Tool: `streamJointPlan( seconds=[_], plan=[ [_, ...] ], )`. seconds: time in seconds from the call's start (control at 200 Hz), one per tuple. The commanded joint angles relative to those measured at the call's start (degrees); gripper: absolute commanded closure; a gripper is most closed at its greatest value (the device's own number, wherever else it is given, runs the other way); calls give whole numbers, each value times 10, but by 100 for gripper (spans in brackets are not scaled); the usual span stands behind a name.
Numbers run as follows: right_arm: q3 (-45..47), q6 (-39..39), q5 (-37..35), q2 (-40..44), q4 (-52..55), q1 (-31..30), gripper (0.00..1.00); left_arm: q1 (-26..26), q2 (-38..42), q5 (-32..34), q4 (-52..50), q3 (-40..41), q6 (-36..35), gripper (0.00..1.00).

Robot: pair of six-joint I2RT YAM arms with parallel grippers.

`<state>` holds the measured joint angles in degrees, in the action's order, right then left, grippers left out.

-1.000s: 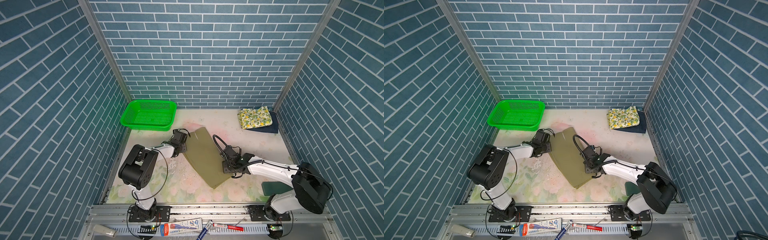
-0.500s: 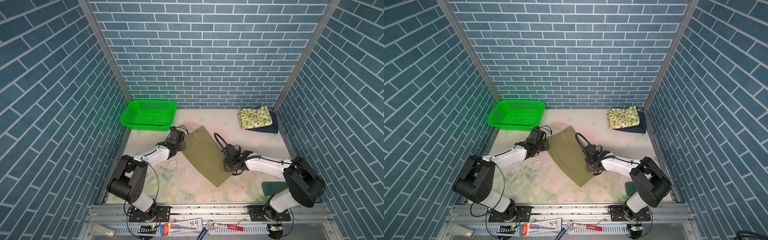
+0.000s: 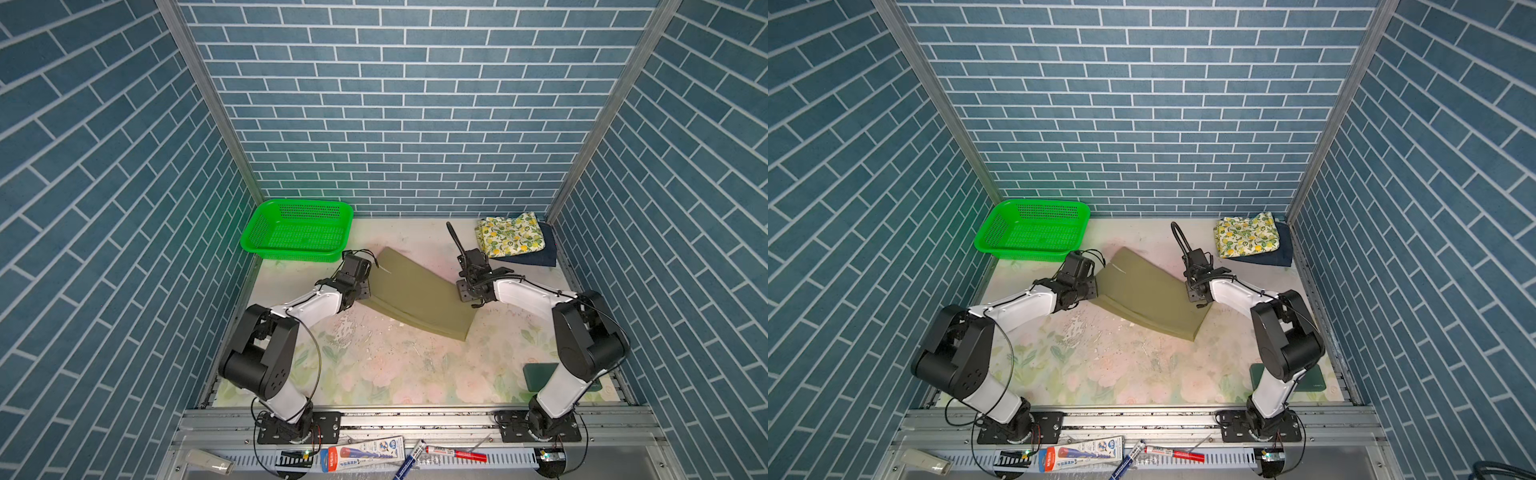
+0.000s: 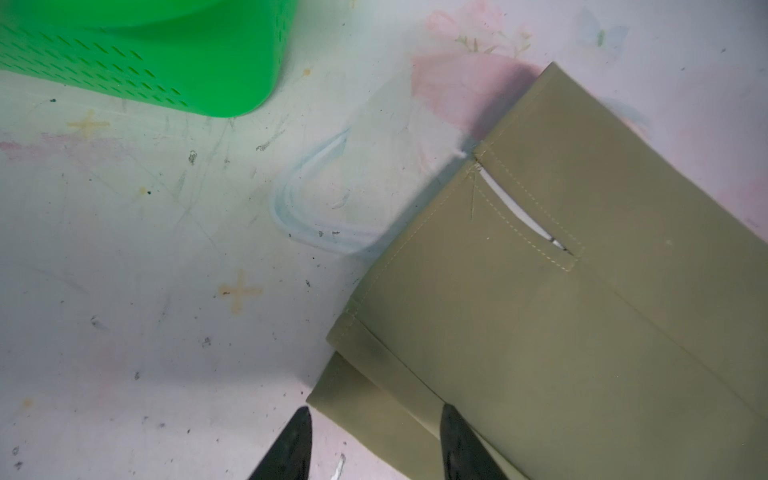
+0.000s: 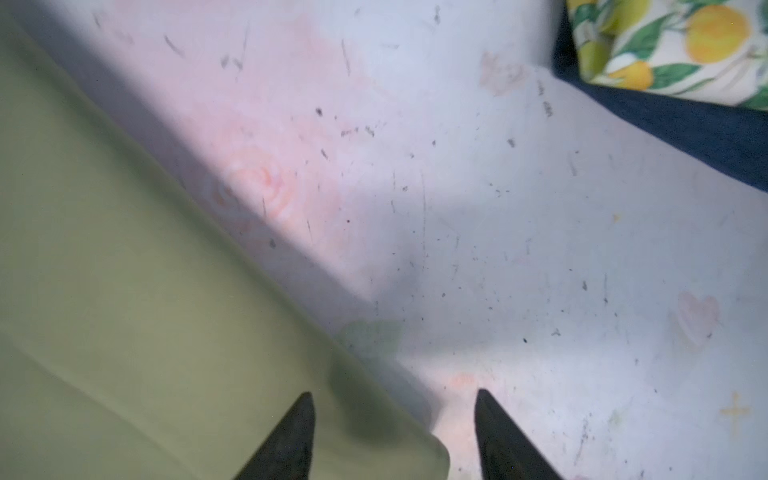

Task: Fold and stack skirts
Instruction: Rotate the skirt at the center of the table.

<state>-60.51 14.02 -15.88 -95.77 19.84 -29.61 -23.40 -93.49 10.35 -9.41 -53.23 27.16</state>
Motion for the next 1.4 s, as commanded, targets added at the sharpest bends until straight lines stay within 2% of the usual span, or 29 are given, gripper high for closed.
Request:
streamJointPlan(
  seconds=[0.0, 0.225, 0.32, 0.375, 0.43, 0.475, 0.53, 0.685, 0.97, 1.065, 1.16, 1.395],
  plan=[
    [54, 66, 37, 89, -10, -10, 33, -1, -31, 22, -12, -18, -11, 48],
    [211, 171, 58, 242, -24, -38, 33, -2, -86, 36, 16, -40, -16, 47],
    [246, 208, 67, 286, -3, -39, 33, -1, -103, 45, 25, -50, -18, 47],
    [253, 229, 74, 295, 12, -39, 33, -1, -116, 41, 28, -55, -21, 50],
    [254, 251, 90, 290, 22, -38, 33, -1, -128, 36, 30, -57, -22, 61],
    [252, 272, 100, 283, 25, -37, 33, -3, -135, 32, 38, -55, -23, 82],
    [258, 296, 121, 276, 5, -37, 33, -9, -139, 42, 46, -47, -28, 100],
    [278, 352, 165, 239, -64, -21, 35, -12, -140, 34, 44, -28, -28, 100],
    [310, 394, 204, 208, -152, 6, 36, -23, -59, 27, 57, 65, -3, 100],
    [316, 393, 205, 198, -168, 19, 36, -33, -33, 22, 61, 95, 11, 100],
    [319, 387, 241, 180, -185, 37, 36, -45, -6, 19, 56, 120, 28, 100],
    [332, 360, 285, 142, -219, 92, 37, -111, 71, 24, 50, 195, 73, 100]
  ],
)
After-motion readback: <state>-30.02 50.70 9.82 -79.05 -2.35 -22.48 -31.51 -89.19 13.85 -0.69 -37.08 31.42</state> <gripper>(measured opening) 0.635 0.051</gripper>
